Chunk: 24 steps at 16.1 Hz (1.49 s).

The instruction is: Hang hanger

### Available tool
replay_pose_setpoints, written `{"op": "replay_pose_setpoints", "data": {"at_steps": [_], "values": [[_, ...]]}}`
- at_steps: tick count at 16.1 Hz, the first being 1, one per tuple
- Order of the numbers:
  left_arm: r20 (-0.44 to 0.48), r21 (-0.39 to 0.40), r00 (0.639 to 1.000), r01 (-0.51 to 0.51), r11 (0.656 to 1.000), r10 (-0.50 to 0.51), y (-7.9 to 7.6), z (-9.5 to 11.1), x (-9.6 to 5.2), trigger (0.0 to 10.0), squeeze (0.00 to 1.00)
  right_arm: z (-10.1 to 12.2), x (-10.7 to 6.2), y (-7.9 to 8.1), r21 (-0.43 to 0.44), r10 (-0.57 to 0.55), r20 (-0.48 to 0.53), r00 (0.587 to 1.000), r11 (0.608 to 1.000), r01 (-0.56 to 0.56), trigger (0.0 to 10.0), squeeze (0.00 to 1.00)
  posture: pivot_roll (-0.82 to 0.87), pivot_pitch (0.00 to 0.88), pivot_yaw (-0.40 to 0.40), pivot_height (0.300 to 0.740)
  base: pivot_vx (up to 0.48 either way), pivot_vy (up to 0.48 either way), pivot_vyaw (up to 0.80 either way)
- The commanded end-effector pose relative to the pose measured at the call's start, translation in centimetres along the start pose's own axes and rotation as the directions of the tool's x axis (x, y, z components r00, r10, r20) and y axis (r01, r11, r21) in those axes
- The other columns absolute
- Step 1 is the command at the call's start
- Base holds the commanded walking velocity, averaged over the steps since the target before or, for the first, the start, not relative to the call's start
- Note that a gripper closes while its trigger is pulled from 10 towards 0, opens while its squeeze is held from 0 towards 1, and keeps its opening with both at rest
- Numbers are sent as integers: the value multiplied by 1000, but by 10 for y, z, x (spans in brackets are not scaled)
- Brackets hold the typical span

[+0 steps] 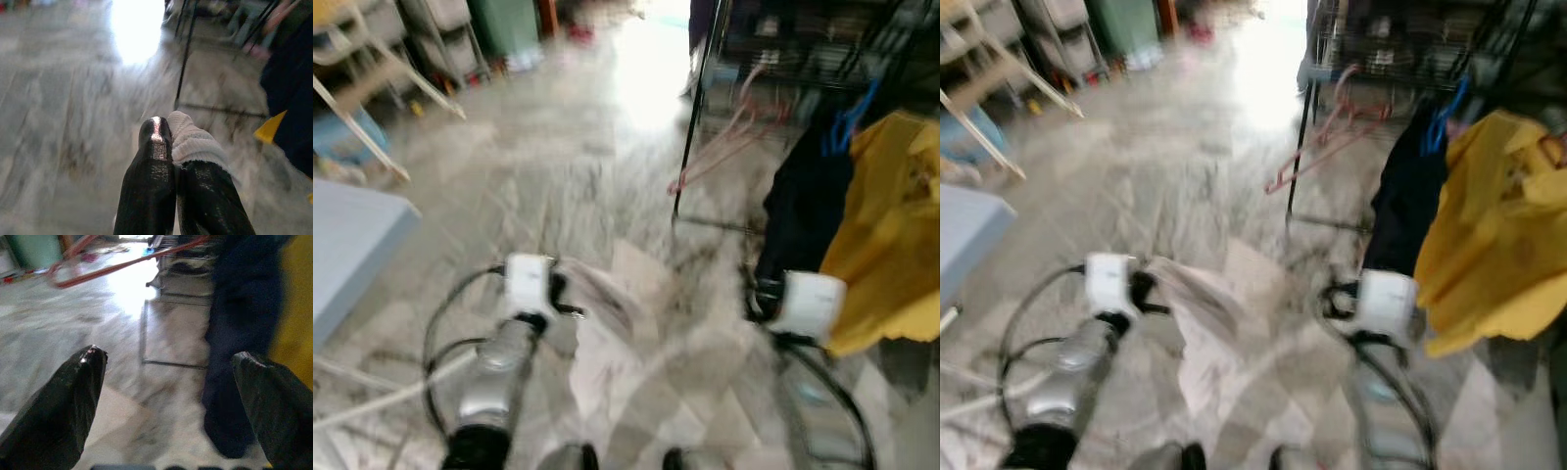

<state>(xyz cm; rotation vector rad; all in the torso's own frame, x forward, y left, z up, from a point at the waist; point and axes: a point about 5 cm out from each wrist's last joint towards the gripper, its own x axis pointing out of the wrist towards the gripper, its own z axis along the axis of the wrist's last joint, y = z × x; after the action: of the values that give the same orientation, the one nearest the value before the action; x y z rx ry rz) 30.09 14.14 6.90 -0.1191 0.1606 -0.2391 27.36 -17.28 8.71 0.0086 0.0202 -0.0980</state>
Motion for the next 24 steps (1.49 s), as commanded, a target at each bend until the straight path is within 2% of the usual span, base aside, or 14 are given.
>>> {"op": "replay_pose_setpoints", "data": {"at_steps": [1, 3, 5, 14, 19, 24], "values": [[-3, -23, 999, 41, 999, -42, -7, -2, -1, 10000, 0, -1, -2, -7, -9, -17, -11, 1000, 1000, 17, 10000, 0, -76, 194, 31, 740, 0, 0, 0], [14, 0, 997, 73, 997, -73, -9, 0, -3, 10000, 0, -1, -2, -6, -3, -15, -18, 1000, 1000, 15, 10000, 0, -72, 194, 31, 740, 0, 0, -259], [17, -16, 996, 83, 996, -83, -10, 2, -3, 10000, 0, -2, -1, -7, 1, -24, -22, 999, 1000, 24, 10000, 0, -72, 194, 31, 740, 0, 317, -694], [12, -18, 993, 118, 993, -118, -11, 6, 1, 10000, 0, -1, -2, -12, 1, -52, -21, 998, 999, 52, 10000, 0, -89, 185, 48, 740, 0, 432, -665], [10, -3, 992, 126, 992, -126, -11, 7, 3, 10000, 0, -1, 0, -10, -2, -51, -16, 999, 999, 51, 10000, 0, -85, 177, 52, 740, 0, 452, 0], [50, -9, 985, 167, 986, -166, -17, 10, 0, 10000, 0, 0, 0, -8, -8, -40, -16, 999, 999, 40, 10000, 0, -82, 184, 44, 740, 0, 0, 0]]}}
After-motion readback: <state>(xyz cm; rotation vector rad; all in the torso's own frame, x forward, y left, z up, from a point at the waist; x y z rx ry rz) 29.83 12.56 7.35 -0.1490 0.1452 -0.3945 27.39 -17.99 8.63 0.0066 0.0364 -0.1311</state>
